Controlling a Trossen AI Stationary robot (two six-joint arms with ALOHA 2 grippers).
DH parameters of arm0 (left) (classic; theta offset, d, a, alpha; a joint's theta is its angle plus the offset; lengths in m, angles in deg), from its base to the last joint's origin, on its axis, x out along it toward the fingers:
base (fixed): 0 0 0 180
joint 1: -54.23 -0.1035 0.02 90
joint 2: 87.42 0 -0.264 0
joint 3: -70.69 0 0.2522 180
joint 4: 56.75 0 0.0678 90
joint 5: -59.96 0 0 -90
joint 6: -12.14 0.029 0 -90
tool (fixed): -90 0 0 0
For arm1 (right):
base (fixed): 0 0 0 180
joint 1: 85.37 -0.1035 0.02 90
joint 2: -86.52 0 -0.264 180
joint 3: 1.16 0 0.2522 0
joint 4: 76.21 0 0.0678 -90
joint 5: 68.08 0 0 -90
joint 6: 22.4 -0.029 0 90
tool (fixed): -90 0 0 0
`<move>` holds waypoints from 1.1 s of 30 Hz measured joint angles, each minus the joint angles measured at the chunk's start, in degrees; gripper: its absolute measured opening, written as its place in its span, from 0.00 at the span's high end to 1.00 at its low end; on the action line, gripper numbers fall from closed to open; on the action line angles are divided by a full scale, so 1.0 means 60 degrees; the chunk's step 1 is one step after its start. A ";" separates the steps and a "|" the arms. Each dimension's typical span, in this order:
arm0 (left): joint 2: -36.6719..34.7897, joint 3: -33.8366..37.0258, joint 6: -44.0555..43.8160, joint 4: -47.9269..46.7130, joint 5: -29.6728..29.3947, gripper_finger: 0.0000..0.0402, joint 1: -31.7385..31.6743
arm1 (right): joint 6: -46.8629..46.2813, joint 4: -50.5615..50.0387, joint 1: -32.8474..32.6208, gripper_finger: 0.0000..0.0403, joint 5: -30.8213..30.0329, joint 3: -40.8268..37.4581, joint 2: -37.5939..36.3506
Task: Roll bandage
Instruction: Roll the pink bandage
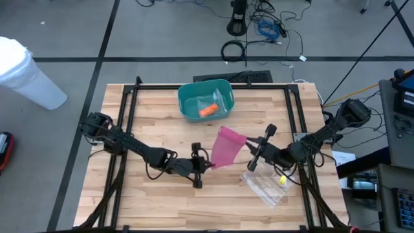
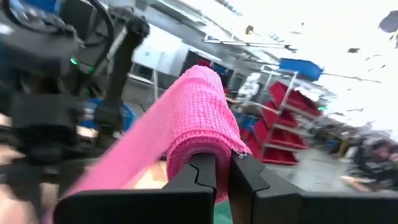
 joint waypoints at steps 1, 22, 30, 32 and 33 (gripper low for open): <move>0.0000 -0.0002 -0.0144 -0.0008 0.0409 1.00 0.0019 | 0.0269 -0.0032 0.0000 0.99 -0.0065 0.0000 -0.0042; -0.0004 -0.0007 0.1822 0.0564 -0.1661 1.00 -0.0273 | -0.0992 -0.1389 -0.0372 0.99 0.2042 0.0000 -0.0058; -0.0004 -0.0167 0.2937 0.0810 -0.2297 1.00 -0.0590 | -0.3112 -0.2495 -0.0368 0.99 0.2601 0.0000 -0.0058; -0.0004 -0.0261 0.3165 0.1048 -0.2511 1.00 -0.0595 | -0.3421 -0.2735 -0.0368 0.99 0.2604 0.0000 -0.0058; -0.0004 -0.0291 0.3346 0.1180 -0.2598 1.00 -0.0594 | -0.3561 -0.2859 -0.0368 0.99 0.2601 0.0000 -0.0057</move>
